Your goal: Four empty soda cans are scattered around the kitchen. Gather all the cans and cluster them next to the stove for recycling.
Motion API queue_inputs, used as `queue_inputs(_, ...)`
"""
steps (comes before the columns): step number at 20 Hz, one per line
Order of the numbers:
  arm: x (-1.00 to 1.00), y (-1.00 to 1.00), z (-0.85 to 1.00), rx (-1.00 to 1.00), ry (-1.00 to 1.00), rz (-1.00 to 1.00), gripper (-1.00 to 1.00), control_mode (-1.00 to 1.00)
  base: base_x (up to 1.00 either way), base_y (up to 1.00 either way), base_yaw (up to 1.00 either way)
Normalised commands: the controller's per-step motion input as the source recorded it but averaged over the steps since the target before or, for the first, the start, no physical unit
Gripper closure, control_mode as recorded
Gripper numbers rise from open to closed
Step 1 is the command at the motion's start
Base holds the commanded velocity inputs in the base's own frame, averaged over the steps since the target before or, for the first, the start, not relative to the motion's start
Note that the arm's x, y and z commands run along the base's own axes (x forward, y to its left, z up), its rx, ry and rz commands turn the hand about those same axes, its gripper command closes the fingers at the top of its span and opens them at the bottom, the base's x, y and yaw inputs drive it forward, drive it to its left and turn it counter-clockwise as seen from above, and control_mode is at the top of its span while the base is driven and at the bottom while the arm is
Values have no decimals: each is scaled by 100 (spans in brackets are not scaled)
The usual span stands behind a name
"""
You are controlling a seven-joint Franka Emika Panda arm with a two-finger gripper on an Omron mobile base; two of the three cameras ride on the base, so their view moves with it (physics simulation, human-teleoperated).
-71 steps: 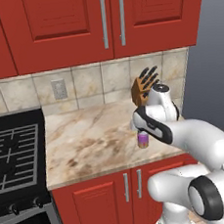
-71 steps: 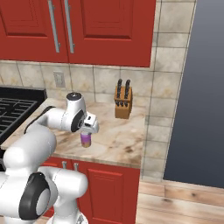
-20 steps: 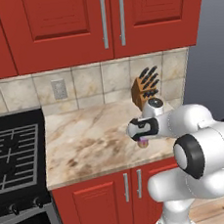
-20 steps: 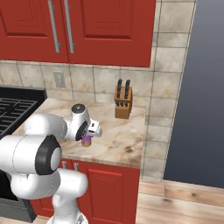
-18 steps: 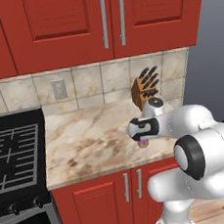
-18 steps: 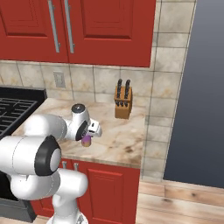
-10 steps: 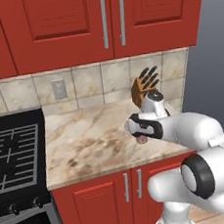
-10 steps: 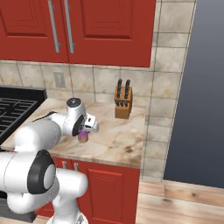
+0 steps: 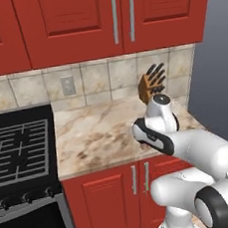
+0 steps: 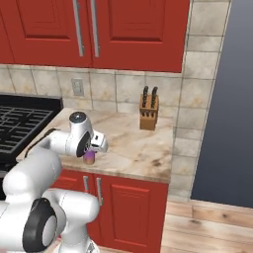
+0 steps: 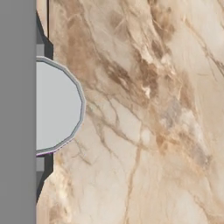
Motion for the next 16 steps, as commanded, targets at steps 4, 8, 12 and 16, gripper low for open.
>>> queue_inputs(4,0,0,0,0,0,0,100,100,-11,95,0)
queue_inputs(8,0,0,0,0,0,0,100,100,8,91,0)
queue_inputs(12,0,0,0,0,0,0,100,100,30,68,0)
queue_inputs(16,0,0,0,0,0,0,100,100,68,27,-1)
